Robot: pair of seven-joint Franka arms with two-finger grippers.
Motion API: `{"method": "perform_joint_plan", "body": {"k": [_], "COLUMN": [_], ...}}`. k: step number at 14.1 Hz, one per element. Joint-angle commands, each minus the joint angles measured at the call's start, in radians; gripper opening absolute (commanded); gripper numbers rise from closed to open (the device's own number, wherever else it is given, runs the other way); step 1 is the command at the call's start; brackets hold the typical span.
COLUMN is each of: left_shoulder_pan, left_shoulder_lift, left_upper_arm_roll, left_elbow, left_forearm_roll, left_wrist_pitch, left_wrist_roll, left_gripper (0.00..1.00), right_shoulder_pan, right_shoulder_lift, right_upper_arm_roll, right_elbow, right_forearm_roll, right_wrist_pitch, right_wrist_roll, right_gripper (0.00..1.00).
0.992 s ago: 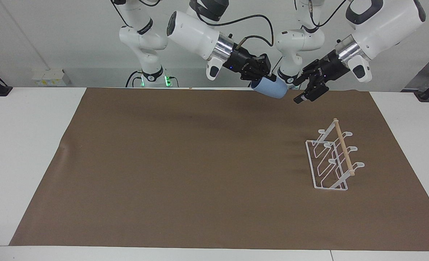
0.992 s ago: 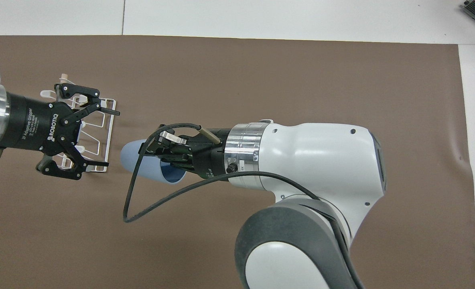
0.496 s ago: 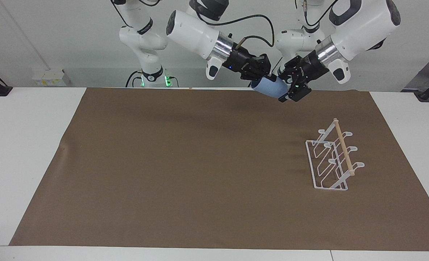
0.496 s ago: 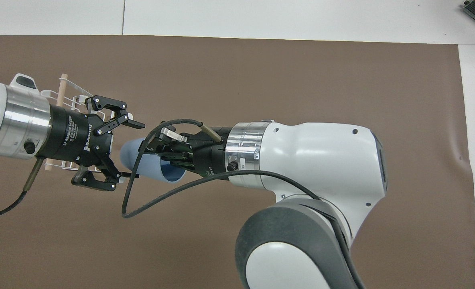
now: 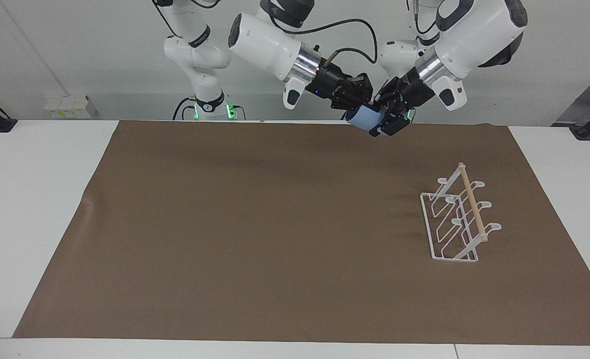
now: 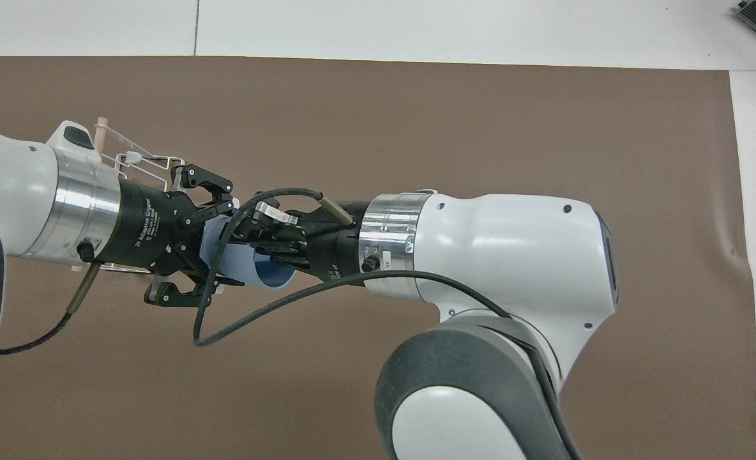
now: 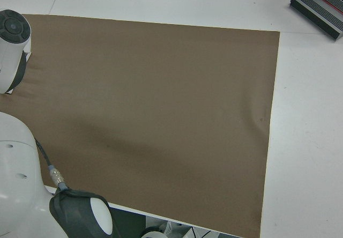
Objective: Hang cup on cup holder
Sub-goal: 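Close the left gripper on the cup bottom held by the right gripper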
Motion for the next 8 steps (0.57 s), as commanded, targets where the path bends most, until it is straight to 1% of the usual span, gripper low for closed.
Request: {"method": "perform_joint_plan", "body": {"k": [1,4,5,6,8], "left_shoulder_pan": [-0.011,-0.011,-0.011,-0.011,-0.007], "left_shoulder_lift": [-0.03,-0.03,-0.03,-0.027,-0.02], "left_upper_arm_roll": [0.005,0.003,0.003,0.003,0.003], "left_elbow": [-0.034,-0.037,-0.036,-0.03,-0.023], "left_forearm_roll": [0.02,0.041,0.063,0.078,0.08], "left_wrist_pitch": [0.013,0.017,0.019,0.02,0.025], "left_wrist_roll": [0.06,0.055,0.06,0.062,0.057], "left_gripper": [0.0,0.0,0.0,0.0,0.0], "right_shoulder_pan": [0.0,0.0,-0.003,-0.006,-0.013], "right_shoulder_lift": [0.013,0.013,0.013,0.013,0.015], "right_upper_arm_roll": [0.006,0.006,0.002,0.002,0.002], "right_elbow": [0.022,0.022,0.022,0.018,0.002], "right_forearm_roll": [-0.017,-0.017,-0.023,-0.043,-0.102], "right_wrist_pitch": [0.011,0.01,0.005,0.002,-0.003], "right_wrist_roll": [0.023,0.023,0.014,0.01,0.002], "right_gripper": [0.0,0.0,0.04,0.24,0.38]}}
